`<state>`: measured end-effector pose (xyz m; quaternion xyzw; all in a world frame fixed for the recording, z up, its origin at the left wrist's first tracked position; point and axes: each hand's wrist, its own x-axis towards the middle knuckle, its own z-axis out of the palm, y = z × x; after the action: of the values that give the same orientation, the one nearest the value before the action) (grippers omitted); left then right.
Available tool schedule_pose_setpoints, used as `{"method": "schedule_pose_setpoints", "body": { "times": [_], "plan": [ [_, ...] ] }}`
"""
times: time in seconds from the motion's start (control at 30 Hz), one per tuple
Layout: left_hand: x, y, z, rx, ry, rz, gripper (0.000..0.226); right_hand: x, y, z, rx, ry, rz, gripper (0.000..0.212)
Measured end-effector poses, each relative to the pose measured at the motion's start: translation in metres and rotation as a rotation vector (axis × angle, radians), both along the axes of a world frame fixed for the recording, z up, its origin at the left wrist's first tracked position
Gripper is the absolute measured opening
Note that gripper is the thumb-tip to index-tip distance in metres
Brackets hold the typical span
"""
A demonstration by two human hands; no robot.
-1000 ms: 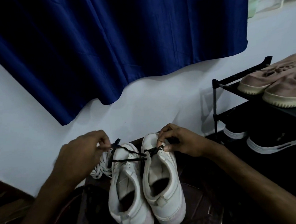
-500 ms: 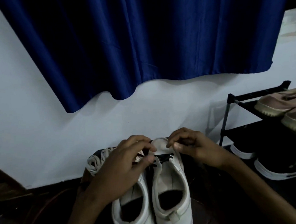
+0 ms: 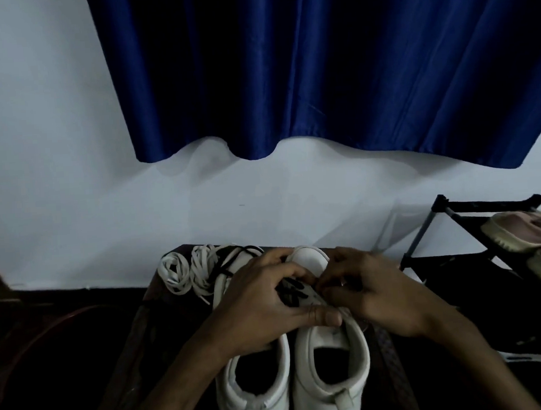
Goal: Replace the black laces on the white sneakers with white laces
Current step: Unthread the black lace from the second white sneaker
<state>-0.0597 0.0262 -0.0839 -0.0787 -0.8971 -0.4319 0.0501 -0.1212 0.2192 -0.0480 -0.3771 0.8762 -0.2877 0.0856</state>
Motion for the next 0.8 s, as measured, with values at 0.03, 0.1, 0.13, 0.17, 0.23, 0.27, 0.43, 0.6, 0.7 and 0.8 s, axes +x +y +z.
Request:
{"method": "schedule_pose_setpoints", "body": {
  "times": [0.03, 0.1, 0.13, 0.17, 0.23, 0.27, 0.43, 0.6, 0.7, 0.8],
  "plan": [
    [0.0, 0.0, -0.001, 0.023, 0.009, -0.003, 0.071, 0.002, -0.003, 0.0, 0.018, -0.004, -0.013, 0.02],
    [0.002, 0.001, -0.002, 0.045, 0.002, 0.005, 0.07, 0.005, -0.006, -0.001, 0.043, 0.06, -0.067, 0.022],
    [0.003, 0.001, -0.002, 0.042, -0.005, 0.009, 0.07, 0.006, -0.007, -0.001, 0.041, 0.104, -0.091, 0.02],
    [0.003, 0.0, -0.002, 0.037, -0.016, 0.009, 0.07, 0.007, -0.009, 0.0, 0.034, 0.135, -0.11, 0.018],
    [0.004, -0.001, 0.0, 0.033, -0.043, 0.008, 0.071, 0.007, -0.012, 0.003, 0.04, 0.146, -0.133, 0.013],
    [0.004, -0.001, 0.001, 0.037, -0.051, 0.009, 0.072, 0.006, -0.014, 0.005, 0.056, 0.142, -0.134, 0.012],
    [0.004, -0.003, -0.002, 0.06, -0.04, 0.043, 0.069, 0.002, -0.022, 0.014, 0.246, 0.157, -0.077, 0.015],
    [0.006, -0.003, -0.006, 0.134, -0.022, 0.044, 0.063, 0.001, -0.024, 0.016, 0.349, 0.097, -0.086, 0.016],
    [0.006, -0.004, -0.005, 0.12, -0.065, 0.02, 0.065, -0.001, -0.022, 0.008, 0.219, 0.055, -0.052, 0.017],
    [0.004, -0.006, -0.003, 0.069, -0.141, 0.003, 0.073, -0.008, -0.012, -0.007, -0.071, -0.147, -0.03, 0.016]
  ]
}}
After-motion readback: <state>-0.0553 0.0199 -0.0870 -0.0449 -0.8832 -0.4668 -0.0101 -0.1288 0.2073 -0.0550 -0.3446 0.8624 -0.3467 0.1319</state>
